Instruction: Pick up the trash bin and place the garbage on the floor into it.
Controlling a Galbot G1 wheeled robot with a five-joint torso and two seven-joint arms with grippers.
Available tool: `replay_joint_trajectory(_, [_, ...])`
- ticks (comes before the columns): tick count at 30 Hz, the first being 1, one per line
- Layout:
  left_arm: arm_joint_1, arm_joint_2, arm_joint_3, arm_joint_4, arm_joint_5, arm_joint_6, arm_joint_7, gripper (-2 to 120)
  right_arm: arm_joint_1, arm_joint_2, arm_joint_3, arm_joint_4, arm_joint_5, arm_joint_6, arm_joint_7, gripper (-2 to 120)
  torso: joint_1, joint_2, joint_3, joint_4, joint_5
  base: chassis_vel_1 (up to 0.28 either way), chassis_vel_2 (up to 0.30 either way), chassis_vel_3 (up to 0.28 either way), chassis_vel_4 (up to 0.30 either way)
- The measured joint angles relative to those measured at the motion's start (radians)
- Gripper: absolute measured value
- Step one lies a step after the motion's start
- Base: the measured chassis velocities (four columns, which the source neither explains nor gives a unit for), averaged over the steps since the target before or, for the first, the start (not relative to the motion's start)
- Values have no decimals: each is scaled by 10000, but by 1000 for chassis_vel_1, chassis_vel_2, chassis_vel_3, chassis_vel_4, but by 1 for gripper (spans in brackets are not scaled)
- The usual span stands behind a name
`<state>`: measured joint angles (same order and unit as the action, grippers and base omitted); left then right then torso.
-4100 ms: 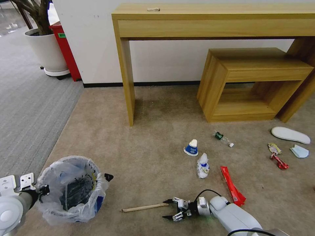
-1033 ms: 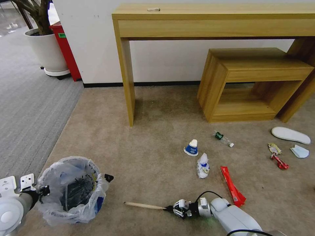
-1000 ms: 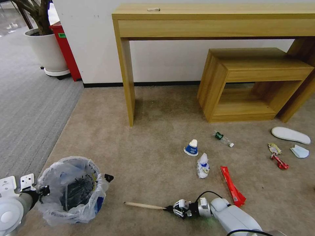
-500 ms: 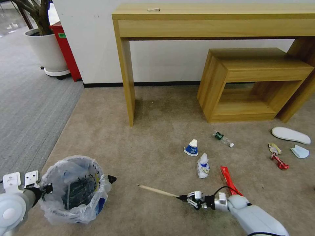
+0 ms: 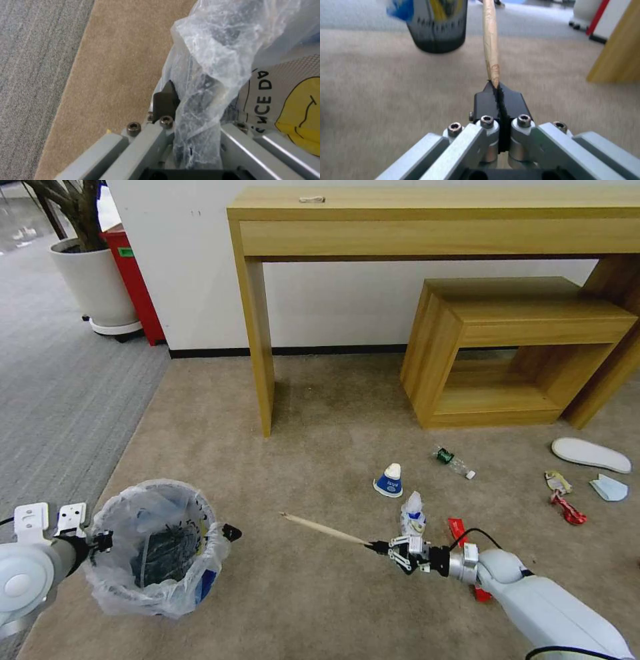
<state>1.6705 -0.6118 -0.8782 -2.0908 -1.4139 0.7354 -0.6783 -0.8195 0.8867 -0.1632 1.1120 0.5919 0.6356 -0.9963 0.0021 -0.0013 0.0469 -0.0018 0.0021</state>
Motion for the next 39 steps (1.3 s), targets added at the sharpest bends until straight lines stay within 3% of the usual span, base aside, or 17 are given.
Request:
replay_joint_trajectory(9, [163, 193, 44, 11, 164, 0, 187, 0, 471, -520, -707, 1830, 356, -445, 394, 0, 0, 0, 0, 0, 0, 0, 0, 0, 0])
replay_joint_trajectory(23, [135, 230, 219, -13, 356, 0, 200, 0, 2616, -1651, -2903, 3888, 987, -1376, 1717, 0, 0, 0, 0, 0, -1, 0, 0, 0, 0])
replay_joint_trajectory(31, [95, 230, 245, 1, 386, 0, 225, 0, 3707, -1594, -4020, 4328, 1336, -1736, 2016, 0, 0, 0, 0, 0, -1, 0, 0, 0, 0])
replay_joint_trajectory(39, [266, -87, 91, -64, 529, 0, 285, 0, 5723, -655, -5938, 4408, 1812, -1914, 2371, 0, 0, 0, -1, -1, -2, 0, 0, 0, 0])
